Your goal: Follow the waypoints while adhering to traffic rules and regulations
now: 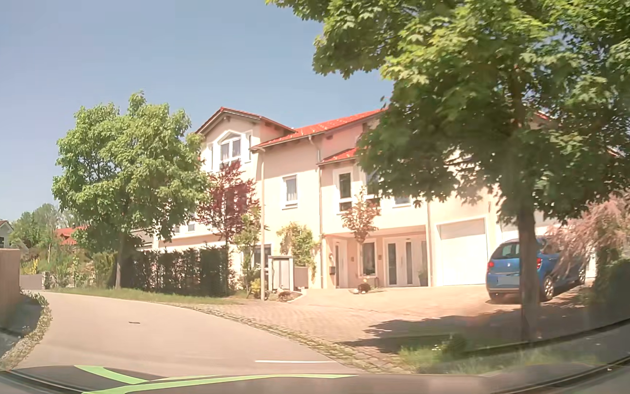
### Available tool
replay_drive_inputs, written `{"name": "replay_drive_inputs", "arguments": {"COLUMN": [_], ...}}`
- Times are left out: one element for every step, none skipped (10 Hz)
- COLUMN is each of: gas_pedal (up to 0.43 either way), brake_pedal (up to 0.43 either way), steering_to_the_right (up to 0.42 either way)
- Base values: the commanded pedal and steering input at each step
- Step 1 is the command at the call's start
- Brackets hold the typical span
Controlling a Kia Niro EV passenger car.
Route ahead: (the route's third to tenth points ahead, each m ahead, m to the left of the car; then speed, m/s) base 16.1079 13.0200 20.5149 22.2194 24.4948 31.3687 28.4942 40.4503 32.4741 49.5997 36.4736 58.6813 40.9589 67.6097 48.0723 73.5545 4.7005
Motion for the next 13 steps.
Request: {"name": "replay_drive_inputs", "arguments": {"gas_pedal": [0.157, 0.157, 0.157, 0.157, 0.157, 0.157, 0.157, 0.157, 0.157, 0.157, 0.157, 0.157, 0.157], "brake_pedal": [0.000, 0.000, 0.000, 0.000, 0.000, 0.000, 0.000, 0.000, 0.000, 0.000, 0.000, 0.000, 0.000], "steering_to_the_right": [-0.258, -0.274, -0.281, -0.286, -0.286, -0.286, -0.285, -0.285, -0.285, -0.285, -0.284, -0.284, -0.283]}}
